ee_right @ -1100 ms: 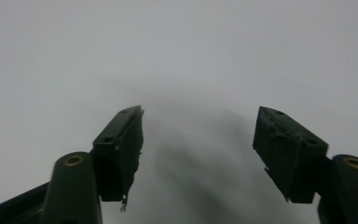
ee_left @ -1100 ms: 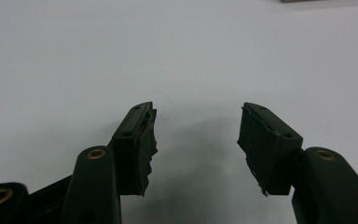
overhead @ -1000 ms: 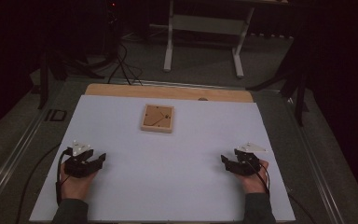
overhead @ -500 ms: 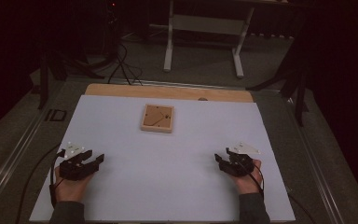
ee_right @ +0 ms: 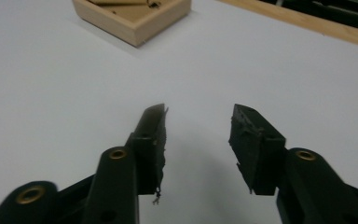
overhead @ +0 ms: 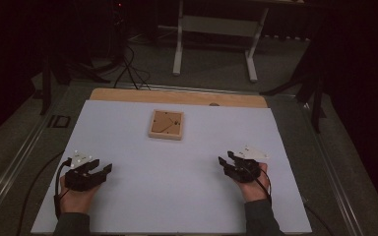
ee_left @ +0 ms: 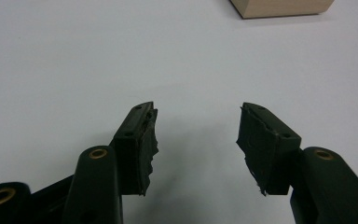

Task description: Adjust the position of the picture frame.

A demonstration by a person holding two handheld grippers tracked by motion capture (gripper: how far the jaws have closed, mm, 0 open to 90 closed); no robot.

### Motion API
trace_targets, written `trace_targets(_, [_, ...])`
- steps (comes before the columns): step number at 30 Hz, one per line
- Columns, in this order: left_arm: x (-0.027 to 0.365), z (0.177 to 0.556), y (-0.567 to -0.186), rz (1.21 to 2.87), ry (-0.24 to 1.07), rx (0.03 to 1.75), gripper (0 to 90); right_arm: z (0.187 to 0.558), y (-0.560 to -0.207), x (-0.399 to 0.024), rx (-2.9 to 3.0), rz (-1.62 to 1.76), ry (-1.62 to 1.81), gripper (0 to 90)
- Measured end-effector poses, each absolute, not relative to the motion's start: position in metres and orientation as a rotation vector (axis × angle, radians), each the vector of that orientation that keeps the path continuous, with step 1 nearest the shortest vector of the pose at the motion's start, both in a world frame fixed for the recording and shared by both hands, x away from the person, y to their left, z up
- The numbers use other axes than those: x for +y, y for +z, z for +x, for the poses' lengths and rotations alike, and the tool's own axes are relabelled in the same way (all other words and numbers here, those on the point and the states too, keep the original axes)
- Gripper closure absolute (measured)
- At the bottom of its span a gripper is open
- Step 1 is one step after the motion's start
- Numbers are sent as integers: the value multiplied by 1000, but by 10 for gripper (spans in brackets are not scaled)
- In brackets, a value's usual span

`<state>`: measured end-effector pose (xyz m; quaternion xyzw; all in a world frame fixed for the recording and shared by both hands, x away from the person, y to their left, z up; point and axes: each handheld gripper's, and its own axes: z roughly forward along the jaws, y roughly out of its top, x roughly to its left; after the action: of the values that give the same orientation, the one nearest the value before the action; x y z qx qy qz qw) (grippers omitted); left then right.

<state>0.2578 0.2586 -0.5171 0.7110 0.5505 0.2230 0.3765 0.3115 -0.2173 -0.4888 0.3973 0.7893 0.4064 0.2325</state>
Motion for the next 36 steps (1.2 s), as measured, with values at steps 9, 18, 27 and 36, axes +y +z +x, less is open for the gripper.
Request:
trace_targets(9, [260,255,-516,1818,569,1405,463,322,-476,-194,2167,1034,1130,604])
trace_targets(18, [260,256,-517,1824,574,1398,465,337,-463,-167,2170,969,1136,634])
trace_targets(27, [259,257,-518,1833,580,1395,462,355,-463,-143,2176,949,1133,645])
trace_targets(36, [258,257,-518,1832,581,1393,460,377,-469,-127,2176,993,1145,662])
